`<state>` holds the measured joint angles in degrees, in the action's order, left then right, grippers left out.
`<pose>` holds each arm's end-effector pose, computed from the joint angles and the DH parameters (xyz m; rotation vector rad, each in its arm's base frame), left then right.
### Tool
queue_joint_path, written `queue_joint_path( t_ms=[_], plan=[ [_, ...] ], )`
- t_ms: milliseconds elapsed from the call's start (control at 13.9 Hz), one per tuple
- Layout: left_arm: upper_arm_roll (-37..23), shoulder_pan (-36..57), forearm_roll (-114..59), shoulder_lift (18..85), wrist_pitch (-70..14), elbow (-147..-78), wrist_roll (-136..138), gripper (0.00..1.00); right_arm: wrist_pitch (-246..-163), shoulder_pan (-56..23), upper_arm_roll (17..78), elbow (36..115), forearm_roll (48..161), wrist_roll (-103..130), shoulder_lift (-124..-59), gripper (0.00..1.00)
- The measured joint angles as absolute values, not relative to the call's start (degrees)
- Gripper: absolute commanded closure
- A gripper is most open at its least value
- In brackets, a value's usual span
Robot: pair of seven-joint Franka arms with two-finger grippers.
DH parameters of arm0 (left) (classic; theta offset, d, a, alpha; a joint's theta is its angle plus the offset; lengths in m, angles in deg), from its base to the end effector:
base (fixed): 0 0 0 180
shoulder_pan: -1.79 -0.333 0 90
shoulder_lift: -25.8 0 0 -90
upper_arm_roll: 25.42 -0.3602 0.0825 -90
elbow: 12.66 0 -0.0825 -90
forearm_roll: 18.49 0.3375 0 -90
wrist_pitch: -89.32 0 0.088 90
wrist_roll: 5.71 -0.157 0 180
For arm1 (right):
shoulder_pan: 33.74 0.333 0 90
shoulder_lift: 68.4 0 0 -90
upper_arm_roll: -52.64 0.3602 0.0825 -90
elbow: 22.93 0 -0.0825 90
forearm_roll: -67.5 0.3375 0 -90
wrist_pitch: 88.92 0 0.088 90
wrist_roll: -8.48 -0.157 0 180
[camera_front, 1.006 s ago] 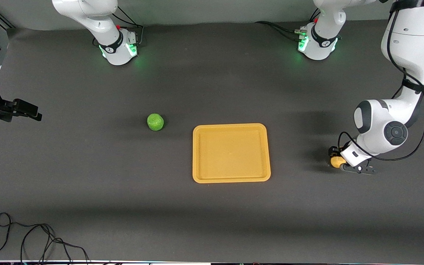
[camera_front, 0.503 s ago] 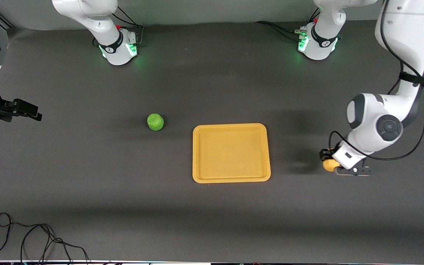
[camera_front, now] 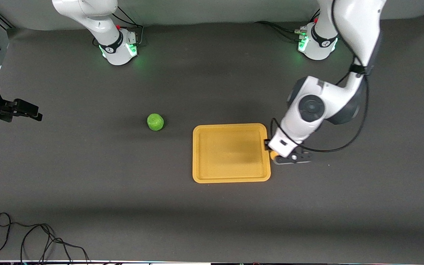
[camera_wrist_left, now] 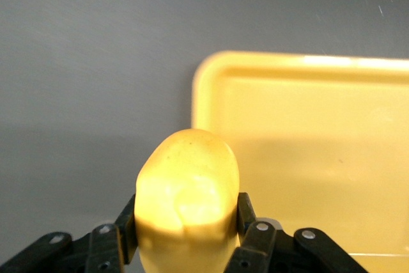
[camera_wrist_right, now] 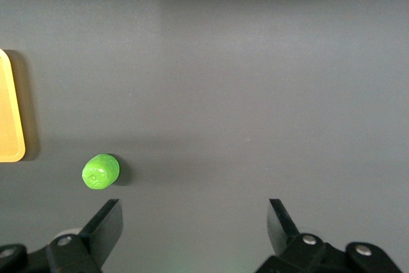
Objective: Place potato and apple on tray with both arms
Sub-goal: 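Lift the potato with the left gripper and carry it over the tray, then lower the potato onto the tray while the right gripper reaches the apple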
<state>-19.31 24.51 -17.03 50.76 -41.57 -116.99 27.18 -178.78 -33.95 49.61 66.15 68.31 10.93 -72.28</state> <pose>0.5577 -0.2986 0.3217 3.1025 0.1009 0.0206 0.5267 -0.0266 0.5903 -3.1272 0.0221 0.0835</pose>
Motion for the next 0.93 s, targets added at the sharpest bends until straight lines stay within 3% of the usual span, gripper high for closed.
queue_joint_path(
  t_ms=[503, 647, 790, 862, 934],
  plan=[
    [-19.4, 28.3, -13.0, 59.8, -48.8, -115.5, 34.0, 0.7, -178.8, -33.9, 49.6, 66.3, 68.3, 10.9, -72.3, 0.0],
    [-19.5, 28.9, -12.8, 60.8, -49.3, -115.4, 34.7, 0.61, -178.8, -33.6, 49.7, 66.7, 68.3, 10.8, -72.3, 0.0],
    [-19.6, 29.1, -12.6, 60.9, -49.4, -115.3, 34.8, 0.59, -179.0, -30.6, 49.7, 68.0, 68.4, 7.6, -72.0, 0.0],
    [-19.9, 29.1, -12.0, 60.9, -49.4, -115.2, 34.8, 0.45, -179.2, -28.0, 49.7, 68.8, 68.4, 4.3, -71.5, 0.0],
    [-20.2, 29.1, -11.3, 60.9, -49.4, -115.2, 34.8, 0.21, -179.9, -25.0, 49.8, 69.7, 68.4, 0.8, -70.8, 0.0]
  ],
)
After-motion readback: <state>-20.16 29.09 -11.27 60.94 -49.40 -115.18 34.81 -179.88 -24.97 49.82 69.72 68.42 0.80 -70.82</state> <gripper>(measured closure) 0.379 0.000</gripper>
